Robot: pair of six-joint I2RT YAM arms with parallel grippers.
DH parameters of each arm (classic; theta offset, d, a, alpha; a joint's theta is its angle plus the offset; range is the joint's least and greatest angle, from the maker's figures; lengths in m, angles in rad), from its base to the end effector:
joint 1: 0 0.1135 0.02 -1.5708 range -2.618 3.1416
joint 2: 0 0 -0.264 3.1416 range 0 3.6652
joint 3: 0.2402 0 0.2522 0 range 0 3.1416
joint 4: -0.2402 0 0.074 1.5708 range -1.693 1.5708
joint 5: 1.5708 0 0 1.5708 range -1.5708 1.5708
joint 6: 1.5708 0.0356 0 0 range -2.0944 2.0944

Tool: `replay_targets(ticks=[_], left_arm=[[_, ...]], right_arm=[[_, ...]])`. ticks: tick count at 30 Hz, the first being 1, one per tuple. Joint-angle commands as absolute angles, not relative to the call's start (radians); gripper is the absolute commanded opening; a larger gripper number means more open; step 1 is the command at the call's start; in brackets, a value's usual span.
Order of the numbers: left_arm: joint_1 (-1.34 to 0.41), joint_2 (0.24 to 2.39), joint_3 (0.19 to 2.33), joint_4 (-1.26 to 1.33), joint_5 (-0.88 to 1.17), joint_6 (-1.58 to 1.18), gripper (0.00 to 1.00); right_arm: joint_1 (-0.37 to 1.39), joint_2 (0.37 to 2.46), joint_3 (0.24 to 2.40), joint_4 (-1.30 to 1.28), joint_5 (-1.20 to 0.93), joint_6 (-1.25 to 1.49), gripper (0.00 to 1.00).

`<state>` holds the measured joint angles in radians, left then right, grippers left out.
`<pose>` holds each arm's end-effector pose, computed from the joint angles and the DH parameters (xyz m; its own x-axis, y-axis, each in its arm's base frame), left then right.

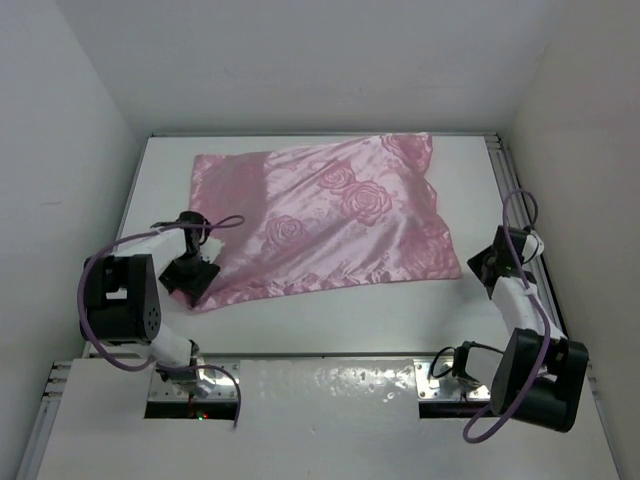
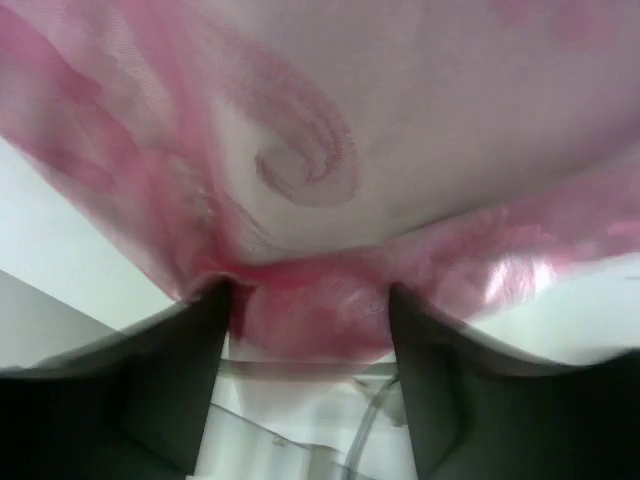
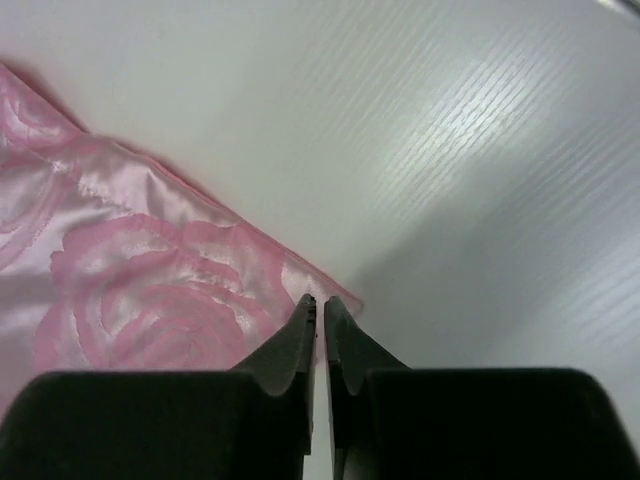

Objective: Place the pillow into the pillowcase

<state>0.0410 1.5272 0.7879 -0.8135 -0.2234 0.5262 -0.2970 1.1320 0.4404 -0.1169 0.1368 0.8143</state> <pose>0.2314 0.0174 0.1478 -0.8859 0.4539 0.0957 0.4638 0.8630 0.2006 0.1996 -0.0662 0.1634 -0.1983 0.8141 -0.5457 0.7638 0.4773 0.4345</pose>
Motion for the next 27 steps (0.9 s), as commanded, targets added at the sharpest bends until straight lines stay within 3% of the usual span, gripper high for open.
replay_targets(ticks=[1,3,5,8,11,13,14,15,16,17,18,19,21,22,23,24,26,27], left_arm=[[0.057,1.497,0.847,-0.896,-0.141,0.569,0.68],[0.083,1.48,0.897,-0.942,-0.1,0.609,0.99],[0.142,1.482,0.975,-0.977,-0.054,0.63,1.0],[0.28,1.492,1.263,-1.019,0.255,0.641,1.0],[0.389,1.518,1.342,-0.968,0.395,0.594,1.0],[0.384,1.549,1.322,-0.88,0.356,0.558,1.0],[0.367,1.598,1.307,-0.843,0.31,0.54,0.99],[0.35,1.629,1.295,-0.781,0.242,0.525,0.79],[0.324,1.664,1.299,-0.755,0.226,0.516,0.66],[0.315,1.739,1.31,-0.729,0.215,0.497,0.56],[0.308,1.771,1.325,-0.68,0.204,0.453,0.51],[0.293,1.807,1.369,-0.661,0.204,0.434,0.52],[0.279,1.896,1.411,-0.602,0.183,0.387,0.72],[0.266,1.922,1.433,-0.588,0.175,0.376,0.79],[0.258,1.966,1.466,-0.572,0.167,0.367,0.84],[0.252,1.985,1.477,-0.545,0.146,0.348,0.88],[0.23,2.037,1.497,-0.531,0.126,0.336,0.85],[0.223,2.052,1.499,-0.519,0.105,0.331,0.81]], right_arm=[[-0.29,1.086,0.471,-0.14,0.187,0.753,0.08],[-0.287,1.104,0.507,-0.123,0.129,0.704,0.34],[-0.27,1.165,0.56,-0.124,0.057,0.619,0.53],[-0.207,1.265,0.691,-0.217,0.089,0.563,0.74],[-0.212,1.325,0.706,-0.232,0.054,0.63,0.82],[-0.215,1.368,0.677,-0.194,0.012,0.667,0.87],[-0.215,1.387,0.663,-0.18,0.011,0.681,0.88],[-0.215,1.423,0.641,-0.166,0.003,0.695,0.89],[-0.218,1.449,0.637,-0.163,0.005,0.716,0.89],[-0.219,1.474,0.634,-0.166,0.005,0.725,0.87],[-0.225,1.492,0.63,-0.163,-0.033,0.73,0.8],[-0.229,1.524,0.627,-0.16,-0.067,0.744,0.74],[-0.232,1.532,0.609,-0.143,-0.087,0.761,0.58],[-0.233,1.525,0.598,-0.138,-0.089,0.787,0.37],[-0.236,1.517,0.588,-0.132,-0.087,0.802,0.27],[-0.253,1.506,0.557,-0.123,-0.087,0.819,0.19],[-0.287,1.464,0.523,-0.112,-0.095,0.877,0.0],[-0.328,1.444,0.482,-0.109,-0.097,0.896,0.0]])
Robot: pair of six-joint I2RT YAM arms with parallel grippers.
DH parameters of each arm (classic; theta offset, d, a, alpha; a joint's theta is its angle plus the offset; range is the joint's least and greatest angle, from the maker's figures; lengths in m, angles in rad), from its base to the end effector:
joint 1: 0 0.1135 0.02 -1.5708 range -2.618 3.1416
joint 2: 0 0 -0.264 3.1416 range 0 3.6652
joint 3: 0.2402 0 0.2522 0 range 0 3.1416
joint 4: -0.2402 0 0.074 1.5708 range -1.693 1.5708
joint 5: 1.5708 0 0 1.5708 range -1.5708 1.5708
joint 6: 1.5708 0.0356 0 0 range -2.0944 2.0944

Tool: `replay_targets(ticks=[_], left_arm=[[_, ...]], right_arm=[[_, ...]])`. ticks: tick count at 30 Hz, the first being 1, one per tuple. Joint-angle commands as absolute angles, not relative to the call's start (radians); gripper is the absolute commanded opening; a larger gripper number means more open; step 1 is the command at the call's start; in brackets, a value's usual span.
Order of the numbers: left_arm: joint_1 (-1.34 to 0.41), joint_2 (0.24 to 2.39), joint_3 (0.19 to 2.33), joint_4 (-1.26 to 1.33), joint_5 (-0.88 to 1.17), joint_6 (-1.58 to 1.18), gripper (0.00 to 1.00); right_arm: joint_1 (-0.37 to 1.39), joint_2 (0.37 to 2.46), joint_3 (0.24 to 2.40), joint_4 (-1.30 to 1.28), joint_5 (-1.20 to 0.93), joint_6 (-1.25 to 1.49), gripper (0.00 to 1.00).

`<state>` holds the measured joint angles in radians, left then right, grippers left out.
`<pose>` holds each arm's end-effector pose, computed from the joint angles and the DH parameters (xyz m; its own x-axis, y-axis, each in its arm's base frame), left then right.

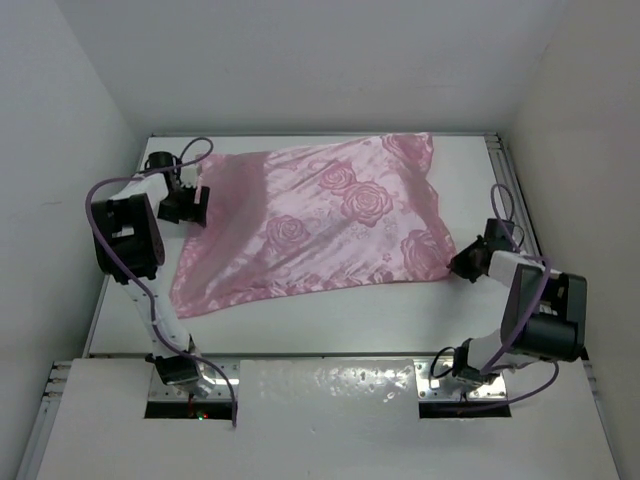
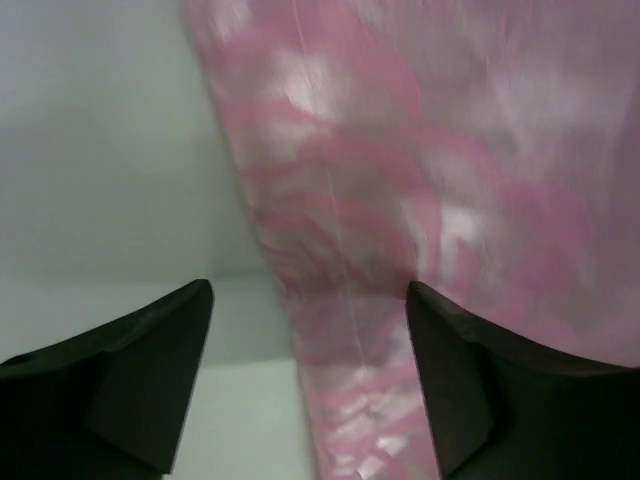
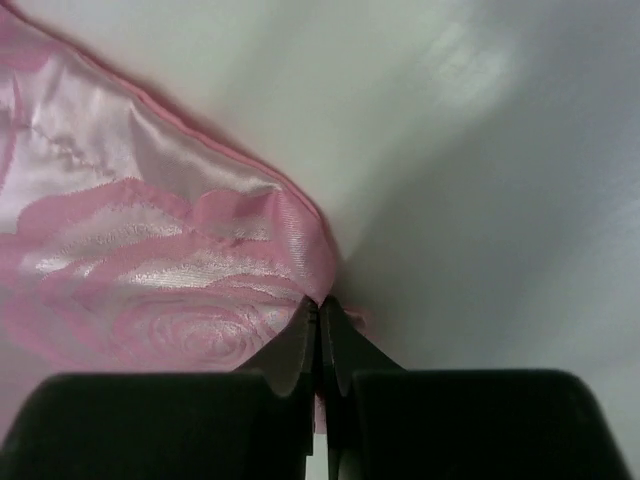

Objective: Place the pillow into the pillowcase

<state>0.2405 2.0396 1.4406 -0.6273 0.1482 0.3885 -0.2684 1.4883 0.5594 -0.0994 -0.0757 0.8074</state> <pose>0.4017 0.0931 0.1577 -0.9169 0.1609 -0.3652 0.1731 0.9849 -0.0007 0.2413 -0.0636 0.1225 -0.4070 0.8591 -0.3102 0.7534 0.5078 0.4178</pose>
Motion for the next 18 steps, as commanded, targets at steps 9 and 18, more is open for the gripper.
replay_targets(ticks=[9,18], left_arm=[[0.206,2.137,1.465,-0.516,0.158,0.27,0.32],[0.196,2.16,1.555,-0.544,0.187,0.265,0.47]], right_arm=[[-0.518,1.105,0.299,-0.204,-0.101,0.962,0.0],[-0.52,0.988,0.362,-0.347,-0.043,0.884,0.69]])
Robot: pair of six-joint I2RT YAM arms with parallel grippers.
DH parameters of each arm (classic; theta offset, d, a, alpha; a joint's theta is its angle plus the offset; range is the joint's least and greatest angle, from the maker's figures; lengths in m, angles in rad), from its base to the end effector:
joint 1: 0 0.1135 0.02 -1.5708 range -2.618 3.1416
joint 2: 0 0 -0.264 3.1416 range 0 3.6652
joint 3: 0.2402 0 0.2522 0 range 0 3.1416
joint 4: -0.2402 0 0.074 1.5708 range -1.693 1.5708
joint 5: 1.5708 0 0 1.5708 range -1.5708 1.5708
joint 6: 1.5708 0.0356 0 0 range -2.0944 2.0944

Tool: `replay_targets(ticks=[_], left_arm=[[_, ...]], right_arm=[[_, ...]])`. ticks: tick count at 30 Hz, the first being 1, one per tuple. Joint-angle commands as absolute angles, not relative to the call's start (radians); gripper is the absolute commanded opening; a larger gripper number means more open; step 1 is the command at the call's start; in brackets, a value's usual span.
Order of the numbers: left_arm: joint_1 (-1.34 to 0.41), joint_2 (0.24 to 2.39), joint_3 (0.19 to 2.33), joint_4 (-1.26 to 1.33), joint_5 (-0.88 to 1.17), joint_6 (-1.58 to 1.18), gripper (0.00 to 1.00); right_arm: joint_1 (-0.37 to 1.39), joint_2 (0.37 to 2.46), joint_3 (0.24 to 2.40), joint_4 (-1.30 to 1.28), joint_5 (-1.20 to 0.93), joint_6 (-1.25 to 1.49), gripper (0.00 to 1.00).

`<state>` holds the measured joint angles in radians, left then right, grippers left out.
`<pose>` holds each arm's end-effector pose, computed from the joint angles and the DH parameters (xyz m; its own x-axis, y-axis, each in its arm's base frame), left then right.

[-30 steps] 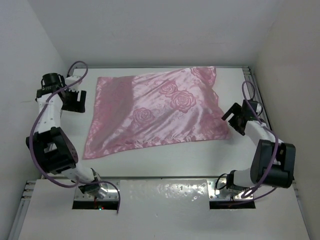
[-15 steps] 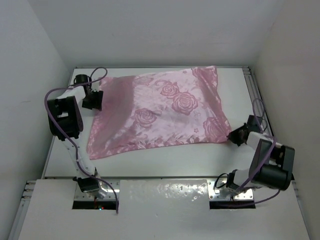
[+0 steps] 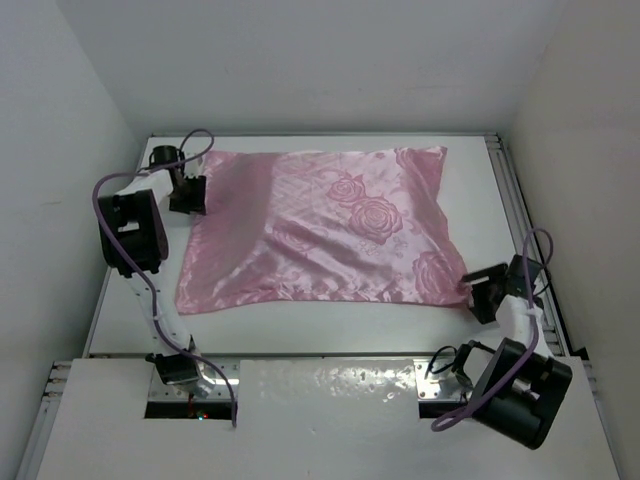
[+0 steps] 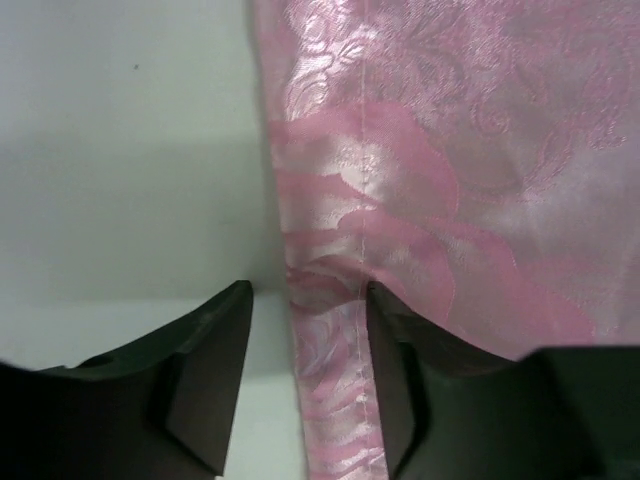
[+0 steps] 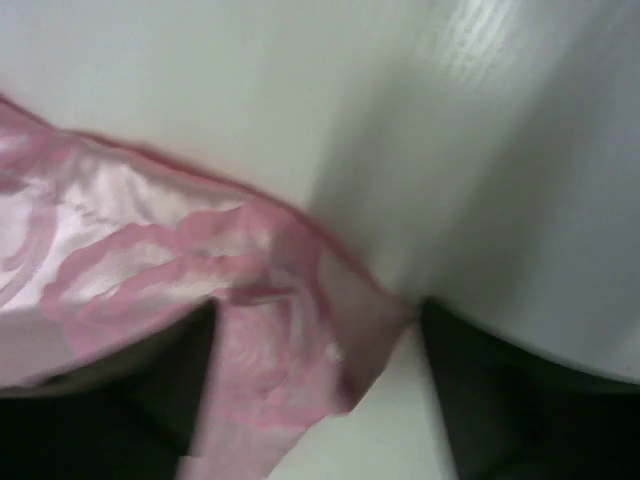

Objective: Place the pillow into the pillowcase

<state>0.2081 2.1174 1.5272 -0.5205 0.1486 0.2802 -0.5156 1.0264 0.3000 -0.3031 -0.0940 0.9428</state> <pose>0.4342 0.0863 0.1547 -0.8812 0.0935 -0.4634 0.1079 0.9941 -0.0047 0.1431 -0.0773 0.1277 -0.0749 0.9685 -0.2376 0.8670 0.1809 0.4642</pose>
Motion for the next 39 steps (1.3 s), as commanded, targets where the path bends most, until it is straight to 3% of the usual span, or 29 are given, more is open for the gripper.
replay_targets(ticks=[1,6,13,18,25,32,39], left_arm=[[0.198,2.152,1.568,-0.551,0.192,0.262,0.49],[0.225,2.128,1.679,-0.607,0.213,0.242,0.63],[0.264,2.074,1.966,-0.735,0.232,0.231,0.76],[0.275,1.996,2.063,-0.784,0.12,0.265,0.84],[0.296,1.89,1.935,-0.741,0.103,0.265,0.85],[0.319,1.85,1.899,-0.732,0.084,0.27,0.85],[0.331,1.844,1.893,-0.735,0.097,0.264,0.85]], right_arm=[[-0.522,0.992,0.38,-0.338,-0.049,0.861,0.98],[-0.47,1.124,0.636,-0.362,-0.084,0.63,0.99],[-0.319,1.298,1.003,-0.414,0.055,0.442,0.99],[-0.302,1.29,0.942,-0.314,0.011,0.465,0.99],[-0.299,1.319,0.925,-0.324,0.038,0.416,0.99],[-0.298,1.218,0.779,-0.112,0.138,0.4,0.99],[-0.298,1.19,0.749,-0.089,0.245,0.443,0.99]])
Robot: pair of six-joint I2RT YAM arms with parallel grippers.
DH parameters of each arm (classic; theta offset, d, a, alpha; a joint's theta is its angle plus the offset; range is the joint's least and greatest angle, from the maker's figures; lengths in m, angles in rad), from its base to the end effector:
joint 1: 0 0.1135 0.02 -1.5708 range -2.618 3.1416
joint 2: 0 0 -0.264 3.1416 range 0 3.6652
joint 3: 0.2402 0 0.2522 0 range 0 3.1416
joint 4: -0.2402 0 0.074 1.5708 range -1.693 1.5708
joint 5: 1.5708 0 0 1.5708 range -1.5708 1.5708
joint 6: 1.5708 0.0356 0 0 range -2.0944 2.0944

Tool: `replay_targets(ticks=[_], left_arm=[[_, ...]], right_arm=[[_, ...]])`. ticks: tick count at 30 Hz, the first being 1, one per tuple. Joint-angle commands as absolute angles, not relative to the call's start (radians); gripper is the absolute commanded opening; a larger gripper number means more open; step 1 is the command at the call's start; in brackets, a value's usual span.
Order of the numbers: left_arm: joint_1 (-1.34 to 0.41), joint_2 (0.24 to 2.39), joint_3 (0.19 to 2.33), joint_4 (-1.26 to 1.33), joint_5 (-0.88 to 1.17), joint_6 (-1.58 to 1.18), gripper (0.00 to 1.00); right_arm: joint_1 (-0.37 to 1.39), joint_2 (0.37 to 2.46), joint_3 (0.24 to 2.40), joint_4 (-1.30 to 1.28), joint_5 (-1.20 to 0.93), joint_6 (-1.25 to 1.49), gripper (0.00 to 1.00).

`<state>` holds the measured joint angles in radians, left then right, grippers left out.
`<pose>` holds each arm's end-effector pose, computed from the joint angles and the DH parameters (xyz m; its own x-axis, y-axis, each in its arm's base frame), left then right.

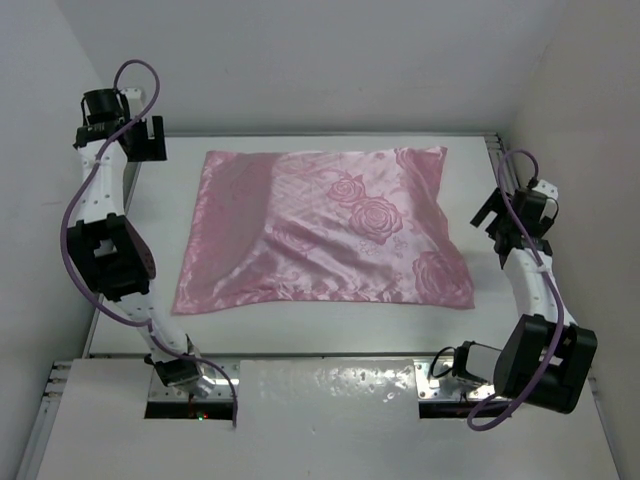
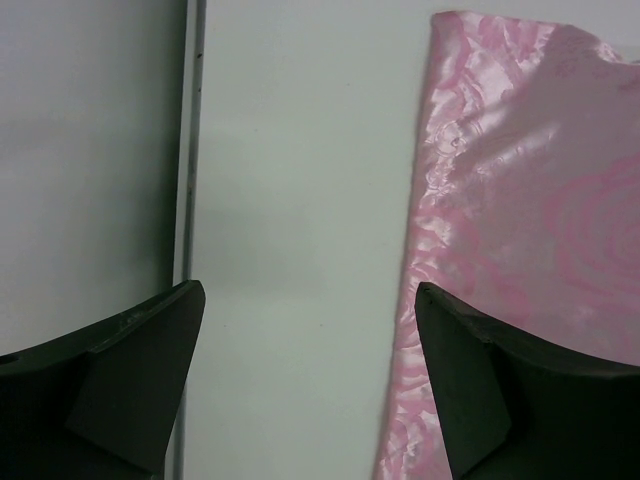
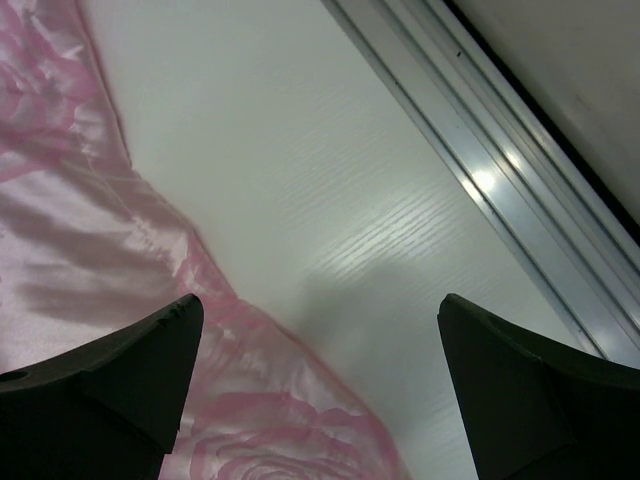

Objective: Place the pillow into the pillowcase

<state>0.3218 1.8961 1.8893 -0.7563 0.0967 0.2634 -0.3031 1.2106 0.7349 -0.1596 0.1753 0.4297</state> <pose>0.4079 0.1324 0.3463 -0.6978 0.0405 -0.7151 -0.0693 0.9899 0.1237 0.2463 -0.0835 0.2370 -0.3366 0.5351 -0.7748 0.6249 0.7425 0.2412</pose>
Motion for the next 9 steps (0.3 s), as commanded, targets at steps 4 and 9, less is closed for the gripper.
replay_targets(ticks=[4,9], left_arm=[[0.331,1.839,1.891,-0.735,0.098,0.265,0.85],[0.331,1.842,1.885,-0.736,0.104,0.262,0.85]], right_arm=[[-0.298,1.189,0.755,-0.092,0.249,0.446,0.99],[-0.296,1.158,0.717,-0.043,0.232,0.443,0.99]])
